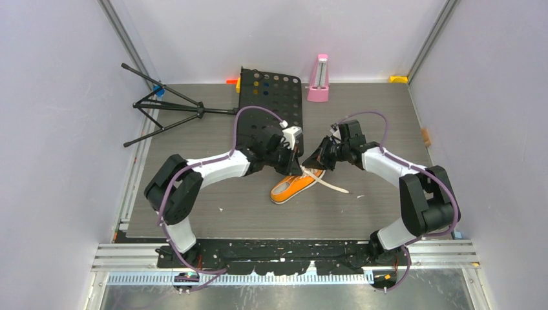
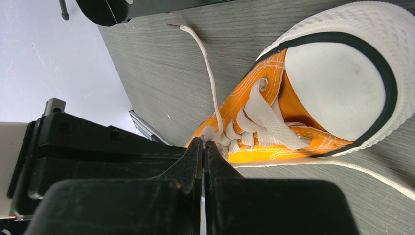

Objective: Tie the shoes

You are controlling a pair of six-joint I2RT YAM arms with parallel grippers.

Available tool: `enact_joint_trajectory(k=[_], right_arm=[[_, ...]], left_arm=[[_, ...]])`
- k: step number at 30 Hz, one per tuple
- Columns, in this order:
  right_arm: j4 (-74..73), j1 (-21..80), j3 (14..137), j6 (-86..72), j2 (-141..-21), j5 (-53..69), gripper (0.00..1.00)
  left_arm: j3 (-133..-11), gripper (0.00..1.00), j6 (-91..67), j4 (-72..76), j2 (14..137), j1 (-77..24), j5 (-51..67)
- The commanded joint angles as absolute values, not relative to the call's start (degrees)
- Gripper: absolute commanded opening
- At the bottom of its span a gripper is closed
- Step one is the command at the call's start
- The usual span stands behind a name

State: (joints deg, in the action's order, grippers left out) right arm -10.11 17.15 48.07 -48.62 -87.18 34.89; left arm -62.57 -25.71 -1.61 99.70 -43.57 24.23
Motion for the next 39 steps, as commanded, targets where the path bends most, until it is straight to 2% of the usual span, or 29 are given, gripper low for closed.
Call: enact_joint_trajectory(k=[1,5,15,23,27,39], right_arm=[[-10.5,17.3,49.1,-48.1,-85.3,34.3,0.00],[-10.8,17.4,49.5,-47.9,-85.5,34.4,0.00],[-10.8,17.3,49.7,-47.8,-85.8,34.5,0.00],[-10.3,17.3,49.6,-48.7,-85.9,34.7,0.00],[-8.7,17.3,48.9,-49.9,-86.4,34.8,0.00],[-1.0,16.9,45.7,-54.8,-89.4,36.4,0.00]], left_arm=[[-64.3,0.00,-27.7,3.6,101.2,-43.9,22.6],[-63.9,0.03,-28.3,5.1,101.7,-43.9,20.4],[-63.0,0.04,-27.8,6.8,101.1,-43.9,17.2],[-62.5,0.21,-28.0,9.3,103.5,-43.4,23.9],[-59.8,0.26,-29.1,13.3,103.3,-42.6,26.3],[-56.9,0.27,-28.1,20.9,104.8,-42.5,27.1]])
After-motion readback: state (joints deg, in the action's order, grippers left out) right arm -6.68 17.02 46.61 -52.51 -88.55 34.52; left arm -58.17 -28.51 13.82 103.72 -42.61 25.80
